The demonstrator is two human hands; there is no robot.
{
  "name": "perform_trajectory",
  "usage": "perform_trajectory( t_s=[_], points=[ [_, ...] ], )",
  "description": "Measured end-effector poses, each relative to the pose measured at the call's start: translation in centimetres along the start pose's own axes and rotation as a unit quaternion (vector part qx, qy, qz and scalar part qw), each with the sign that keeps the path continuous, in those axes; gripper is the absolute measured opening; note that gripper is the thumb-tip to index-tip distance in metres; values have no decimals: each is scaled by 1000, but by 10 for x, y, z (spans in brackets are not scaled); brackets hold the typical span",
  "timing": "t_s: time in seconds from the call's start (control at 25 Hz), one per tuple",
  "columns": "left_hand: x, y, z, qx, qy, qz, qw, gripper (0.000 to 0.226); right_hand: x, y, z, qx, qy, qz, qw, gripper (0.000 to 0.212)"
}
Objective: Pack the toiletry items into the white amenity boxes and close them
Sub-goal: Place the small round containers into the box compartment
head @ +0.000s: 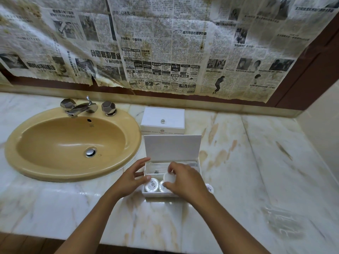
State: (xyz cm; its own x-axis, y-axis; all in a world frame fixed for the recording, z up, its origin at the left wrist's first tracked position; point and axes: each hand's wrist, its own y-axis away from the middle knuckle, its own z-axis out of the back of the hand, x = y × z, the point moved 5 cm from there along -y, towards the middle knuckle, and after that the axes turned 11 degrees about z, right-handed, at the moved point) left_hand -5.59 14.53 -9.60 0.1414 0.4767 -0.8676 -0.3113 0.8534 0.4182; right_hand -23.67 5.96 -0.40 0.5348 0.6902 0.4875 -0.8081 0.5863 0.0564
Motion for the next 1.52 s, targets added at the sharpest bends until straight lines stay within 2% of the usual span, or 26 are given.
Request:
perform_trajectory(
  t_s=[0.2, 0.48, 0.76, 1.0, 1.24, 1.4, 1.52],
  points=[
    [0, 0, -1, -2, 1, 1, 1000, 57, 11, -4, -25, 46, 49, 36, 997, 30],
    [-2, 0, -1, -3, -3, 1, 1000, 57, 3, -3, -36, 28, 64, 36, 997, 24],
    [-4, 2, 0, 3, -5, 6, 1000, 59, 1, -4, -42, 75, 119, 25, 990, 43],
    [-5, 3, 0, 2, -15, 16, 1000, 59, -24, -3, -20, -8, 61, -15, 998, 28],
    [-12, 6, -2, -4, -12, 17, 1000, 58, -61, 8, 8, -103, 13, -89, 991, 23],
    [-14, 7, -2, -6, -16, 19, 1000, 59, -90, 22, 11, -116, 4, -151, 982, 31],
    [-14, 7, -2, -8, -17, 20, 1000, 59, -107, 29, 5, -94, -12, -192, 977, 36]
  ],
)
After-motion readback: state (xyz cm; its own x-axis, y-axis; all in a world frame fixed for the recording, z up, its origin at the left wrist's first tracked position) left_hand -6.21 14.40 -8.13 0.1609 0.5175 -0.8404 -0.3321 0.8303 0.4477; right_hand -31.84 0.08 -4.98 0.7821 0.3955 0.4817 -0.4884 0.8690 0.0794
